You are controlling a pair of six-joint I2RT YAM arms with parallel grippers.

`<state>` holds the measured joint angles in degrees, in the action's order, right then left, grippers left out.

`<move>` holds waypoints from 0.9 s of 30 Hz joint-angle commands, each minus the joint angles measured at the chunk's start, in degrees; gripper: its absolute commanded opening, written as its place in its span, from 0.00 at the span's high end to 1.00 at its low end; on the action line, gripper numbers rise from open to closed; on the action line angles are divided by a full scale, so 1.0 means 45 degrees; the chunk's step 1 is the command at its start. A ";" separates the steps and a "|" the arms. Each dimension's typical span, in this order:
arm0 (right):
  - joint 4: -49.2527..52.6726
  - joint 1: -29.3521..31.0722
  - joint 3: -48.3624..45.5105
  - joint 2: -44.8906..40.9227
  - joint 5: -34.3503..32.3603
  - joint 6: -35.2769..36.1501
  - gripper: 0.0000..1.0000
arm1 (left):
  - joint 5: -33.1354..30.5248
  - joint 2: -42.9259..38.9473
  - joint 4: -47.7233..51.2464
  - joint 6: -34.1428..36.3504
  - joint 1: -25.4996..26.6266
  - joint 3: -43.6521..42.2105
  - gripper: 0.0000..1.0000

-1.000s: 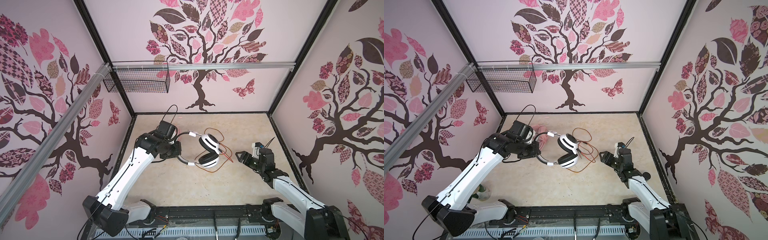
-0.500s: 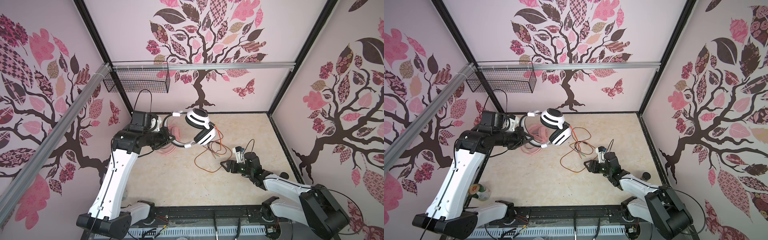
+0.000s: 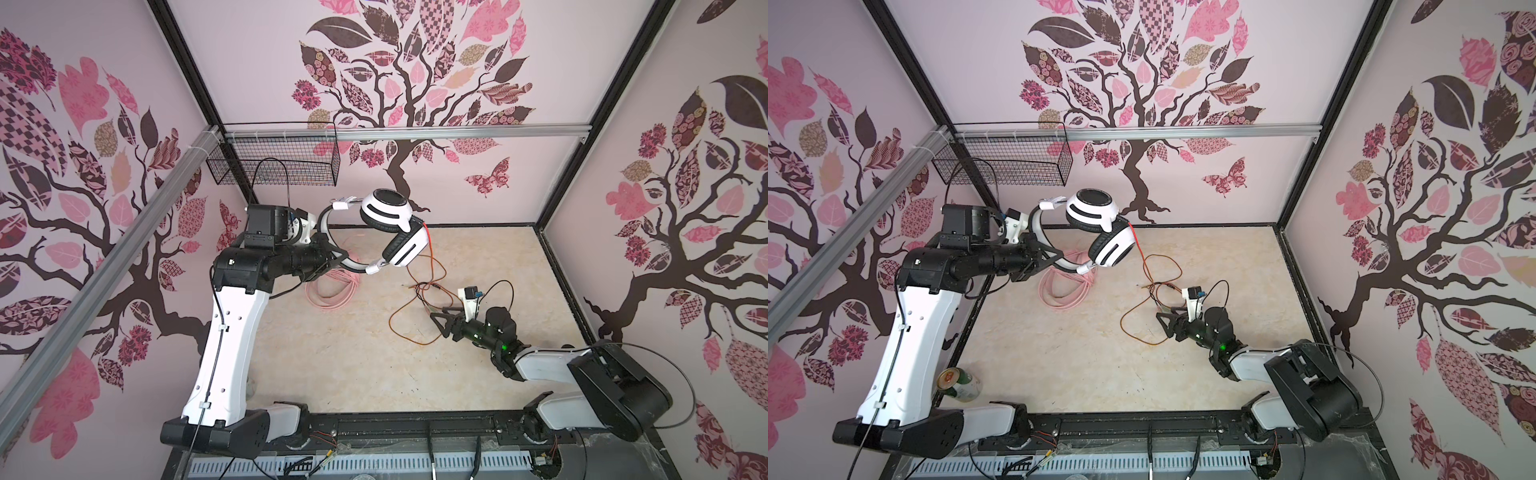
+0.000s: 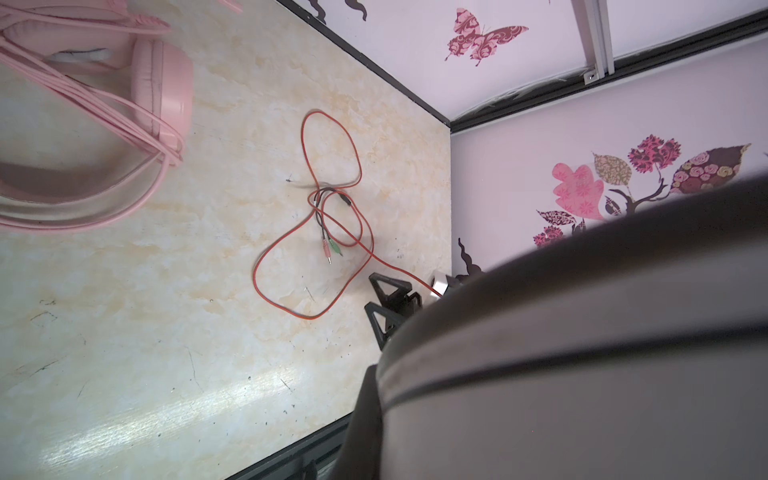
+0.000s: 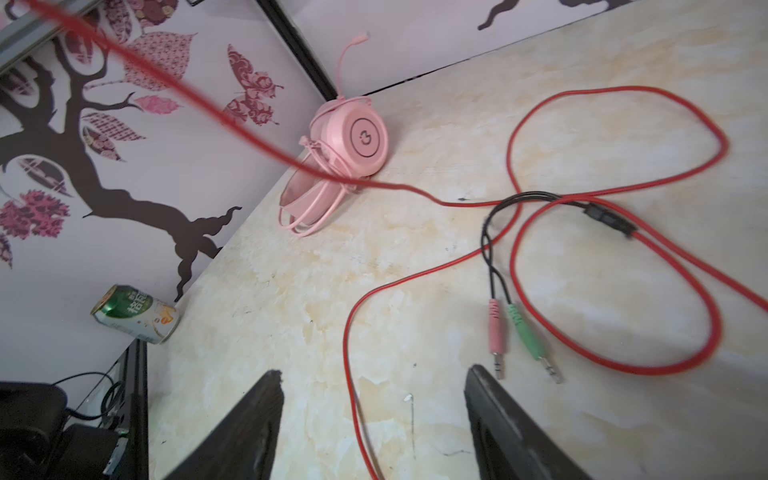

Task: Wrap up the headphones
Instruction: 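Raise the white headset with the left gripper while the right reaches for the red cable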

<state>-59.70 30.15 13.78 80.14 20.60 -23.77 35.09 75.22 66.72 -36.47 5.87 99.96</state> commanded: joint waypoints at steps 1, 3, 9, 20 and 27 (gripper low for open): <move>-0.4223 0.0604 0.0212 0.1786 -0.0257 0.1917 0.26 | 0.1674 -0.0049 -0.1324 -0.0550 -0.0655 0.0208 1.00; -0.5600 0.0625 0.0391 0.2737 -0.0925 0.1774 0.27 | 0.1772 -0.0022 -0.1375 -0.0546 -0.0660 0.0226 1.00; -0.8791 0.0728 0.1813 0.5565 -0.1417 0.1952 0.36 | 0.1810 -0.0178 -0.1324 -0.0528 -0.0679 0.0009 1.00; -0.8784 0.0973 0.3557 0.6302 -0.2252 0.2303 0.41 | 0.2004 -0.0330 -0.1419 -0.0607 -0.0680 -0.0380 1.00; -0.8784 0.0975 0.4027 0.6235 -0.2031 0.2341 0.57 | 0.2065 -0.0389 -0.1432 -0.0568 -0.0680 -0.0505 1.00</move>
<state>-92.05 34.39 30.33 107.35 11.35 -13.67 41.34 75.24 63.48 -38.20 2.92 98.50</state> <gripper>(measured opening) 0.434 0.062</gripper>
